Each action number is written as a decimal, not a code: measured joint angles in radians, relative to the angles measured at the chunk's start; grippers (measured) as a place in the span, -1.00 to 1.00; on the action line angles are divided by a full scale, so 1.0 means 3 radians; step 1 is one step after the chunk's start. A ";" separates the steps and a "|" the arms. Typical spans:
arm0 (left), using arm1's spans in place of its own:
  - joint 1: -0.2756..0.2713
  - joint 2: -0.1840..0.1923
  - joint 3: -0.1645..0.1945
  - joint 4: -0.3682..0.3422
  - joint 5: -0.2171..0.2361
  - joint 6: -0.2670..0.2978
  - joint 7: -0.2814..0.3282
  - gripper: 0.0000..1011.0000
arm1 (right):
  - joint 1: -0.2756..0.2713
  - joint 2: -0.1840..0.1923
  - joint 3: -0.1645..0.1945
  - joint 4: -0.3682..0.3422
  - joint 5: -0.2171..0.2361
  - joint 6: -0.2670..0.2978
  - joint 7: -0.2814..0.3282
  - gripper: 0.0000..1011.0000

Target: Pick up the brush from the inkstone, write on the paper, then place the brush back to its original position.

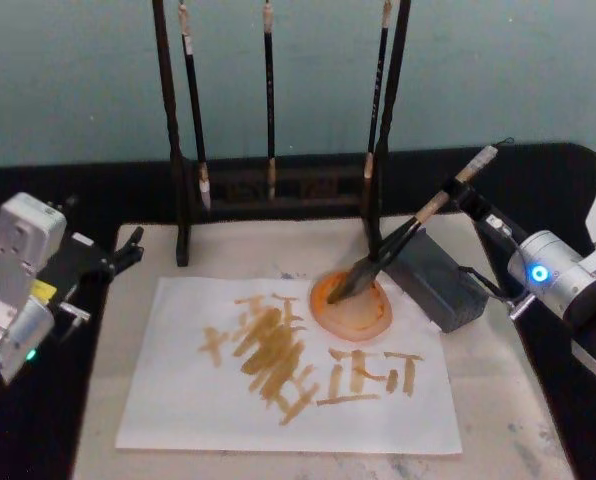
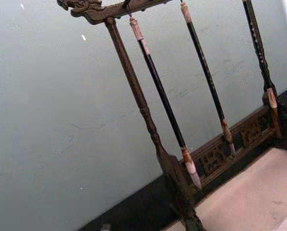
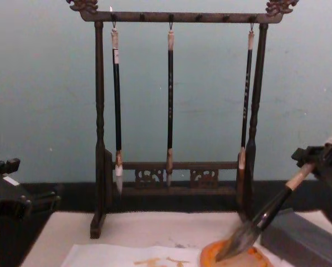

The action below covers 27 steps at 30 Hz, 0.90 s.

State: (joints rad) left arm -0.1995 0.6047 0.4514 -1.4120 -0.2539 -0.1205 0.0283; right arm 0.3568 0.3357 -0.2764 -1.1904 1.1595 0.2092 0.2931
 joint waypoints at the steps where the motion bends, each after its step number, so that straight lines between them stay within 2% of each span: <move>1: 0.0000 0.0000 0.0000 0.0000 0.0000 0.0000 0.0000 1.00 | 0.0005 0.0002 -0.0012 0.0010 0.0009 -0.0009 0.0002 -0.68; 16: 0.0000 0.0000 0.0000 0.0000 0.0000 0.0000 0.0000 1.00 | 0.0034 0.0052 -0.0125 0.0042 0.0066 -0.0089 -0.0026 -0.68; 27: 0.0000 0.0000 0.0000 0.0000 0.0000 0.0000 0.0000 1.00 | 0.0034 0.0047 -0.0116 0.0040 0.0066 -0.0086 -0.0023 -0.68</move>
State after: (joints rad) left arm -0.1995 0.6047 0.4514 -1.4120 -0.2539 -0.1205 0.0283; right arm 0.3670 0.3497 -0.3112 -1.1785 1.1791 0.1834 0.2861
